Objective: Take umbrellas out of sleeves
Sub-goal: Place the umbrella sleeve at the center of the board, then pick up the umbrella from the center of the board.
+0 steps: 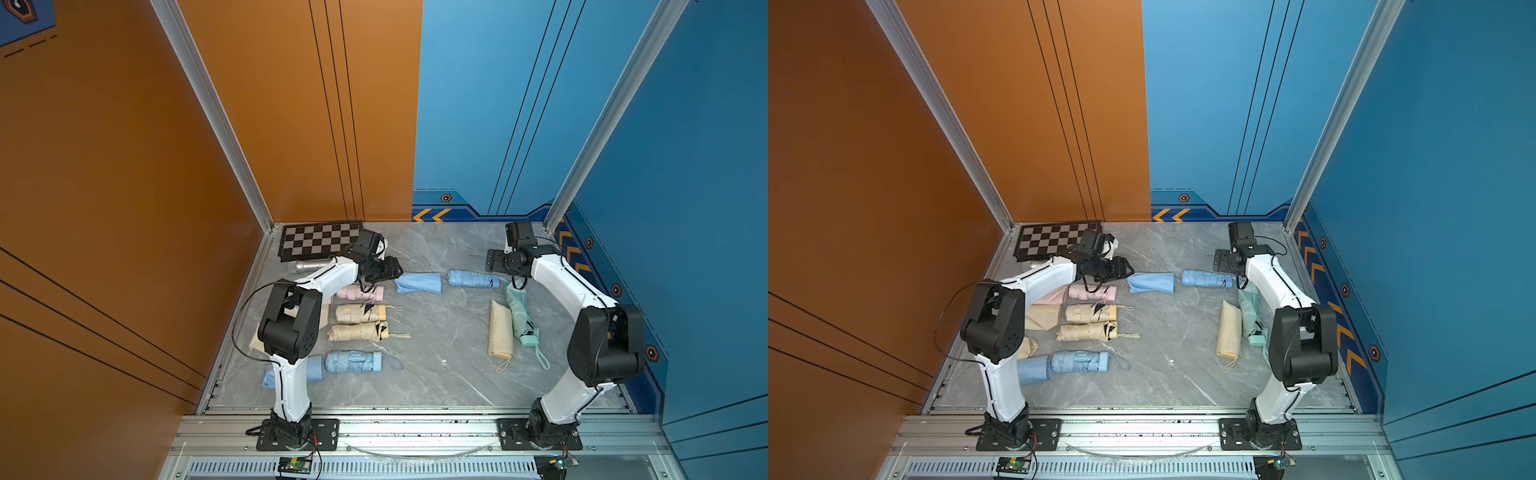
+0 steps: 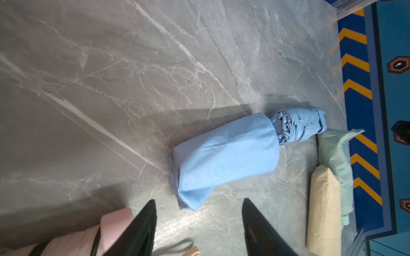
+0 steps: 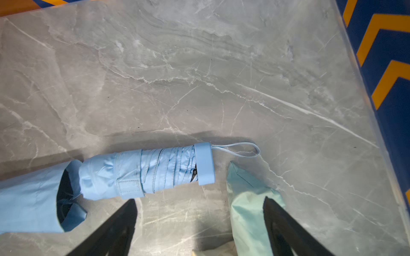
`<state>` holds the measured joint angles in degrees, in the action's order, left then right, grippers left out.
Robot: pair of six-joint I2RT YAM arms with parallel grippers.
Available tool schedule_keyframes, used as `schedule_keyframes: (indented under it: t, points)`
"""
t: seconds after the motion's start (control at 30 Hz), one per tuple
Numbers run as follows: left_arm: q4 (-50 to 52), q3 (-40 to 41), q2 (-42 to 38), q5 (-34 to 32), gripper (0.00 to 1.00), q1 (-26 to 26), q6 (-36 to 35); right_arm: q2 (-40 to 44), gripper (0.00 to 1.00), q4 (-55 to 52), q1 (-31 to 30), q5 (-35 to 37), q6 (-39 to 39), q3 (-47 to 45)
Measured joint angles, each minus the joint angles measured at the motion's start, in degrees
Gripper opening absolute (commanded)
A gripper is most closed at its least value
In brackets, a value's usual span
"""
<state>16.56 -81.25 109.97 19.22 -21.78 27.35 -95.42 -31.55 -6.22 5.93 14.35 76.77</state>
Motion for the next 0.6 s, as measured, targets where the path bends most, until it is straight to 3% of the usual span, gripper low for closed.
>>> schedule_keyframes:
  t: [0.3, 0.6]
  points:
    - [-7.7, 6.6, -7.7, 0.6, 0.81, 0.0, -0.2, 3.3, 0.97, -4.9, -0.5, 3.3, 0.1, -5.4]
    - [-15.7, 12.2, -12.1, 2.3, 0.85, -0.7, -0.2, 12.0, 0.98, -9.6, -1.6, 2.9, 2.6, -13.2]
